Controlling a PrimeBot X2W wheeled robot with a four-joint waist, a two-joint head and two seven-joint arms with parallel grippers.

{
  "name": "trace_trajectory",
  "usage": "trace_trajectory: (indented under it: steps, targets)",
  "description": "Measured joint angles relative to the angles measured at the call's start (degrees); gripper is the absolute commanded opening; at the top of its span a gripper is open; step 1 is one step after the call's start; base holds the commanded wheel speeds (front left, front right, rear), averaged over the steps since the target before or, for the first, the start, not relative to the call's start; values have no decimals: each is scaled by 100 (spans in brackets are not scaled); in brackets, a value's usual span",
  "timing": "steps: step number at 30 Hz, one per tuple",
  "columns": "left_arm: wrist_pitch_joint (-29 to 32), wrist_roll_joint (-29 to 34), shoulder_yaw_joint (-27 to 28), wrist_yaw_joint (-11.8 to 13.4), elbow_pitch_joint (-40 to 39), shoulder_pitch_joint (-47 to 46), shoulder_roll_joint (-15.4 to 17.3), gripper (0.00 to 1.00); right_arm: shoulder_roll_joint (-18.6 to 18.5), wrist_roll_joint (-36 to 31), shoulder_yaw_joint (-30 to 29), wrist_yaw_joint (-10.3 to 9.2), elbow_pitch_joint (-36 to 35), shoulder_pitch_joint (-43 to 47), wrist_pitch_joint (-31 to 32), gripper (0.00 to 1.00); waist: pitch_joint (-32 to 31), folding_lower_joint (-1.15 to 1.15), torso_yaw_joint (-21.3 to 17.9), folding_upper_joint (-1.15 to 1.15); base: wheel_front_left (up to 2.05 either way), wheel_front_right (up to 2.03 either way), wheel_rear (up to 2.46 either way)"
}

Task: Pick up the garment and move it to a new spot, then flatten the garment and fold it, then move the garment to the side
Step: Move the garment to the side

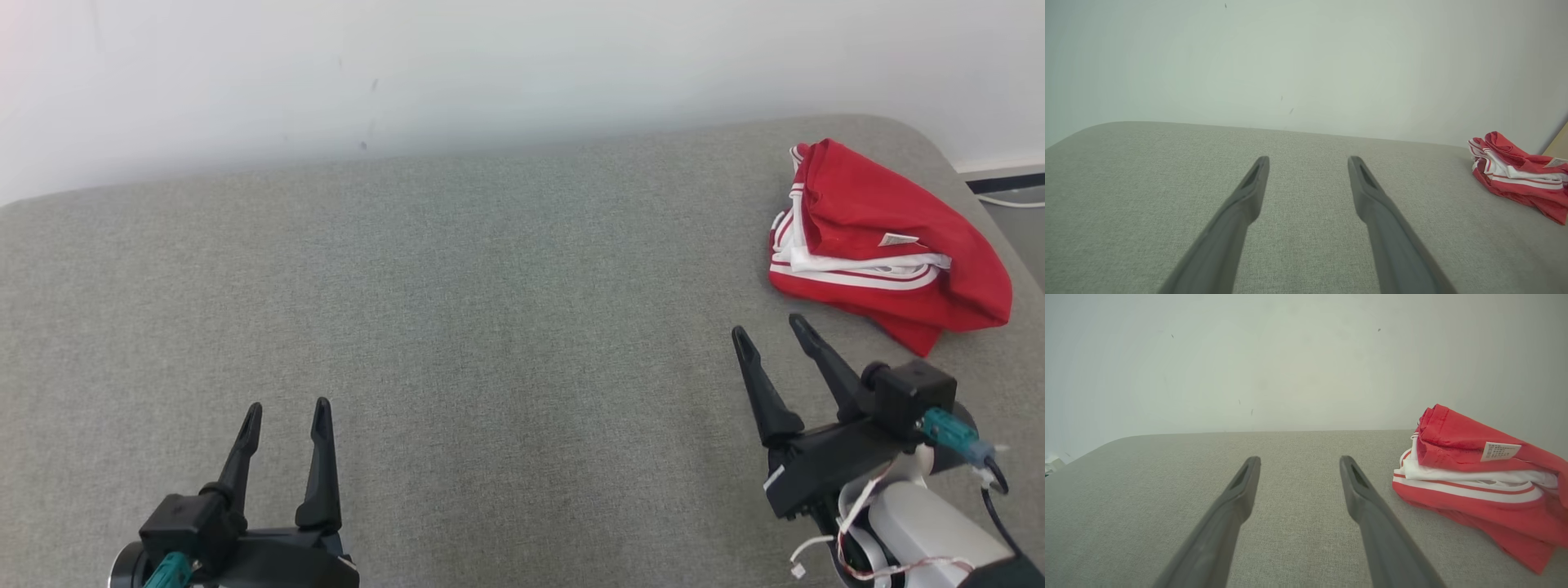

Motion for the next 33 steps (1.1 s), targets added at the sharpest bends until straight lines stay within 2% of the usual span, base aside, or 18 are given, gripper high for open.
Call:
trace_trajectory:
  steps: [5, 17, 33]
  targets:
    - [-71, 145, 146, 0, 14, 133, -90, 100, 83, -191, -259, -1, -310, 446, 0, 100, -15, 0, 23, 0, 0, 0, 0]
    - [-172, 250, 377, 0, 127, 475, -191, 100, 625, -968, -1301, -1, -558, 1422, 0, 100, -111, 1, -17, 1, 0, 0, 0]
    - [-243, 249, 365, 0, 172, 709, -266, 100, 914, -1679, -1804, -1, -978, 2096, 0, 100, -302, 1, 18, 1, 0, 0, 0]
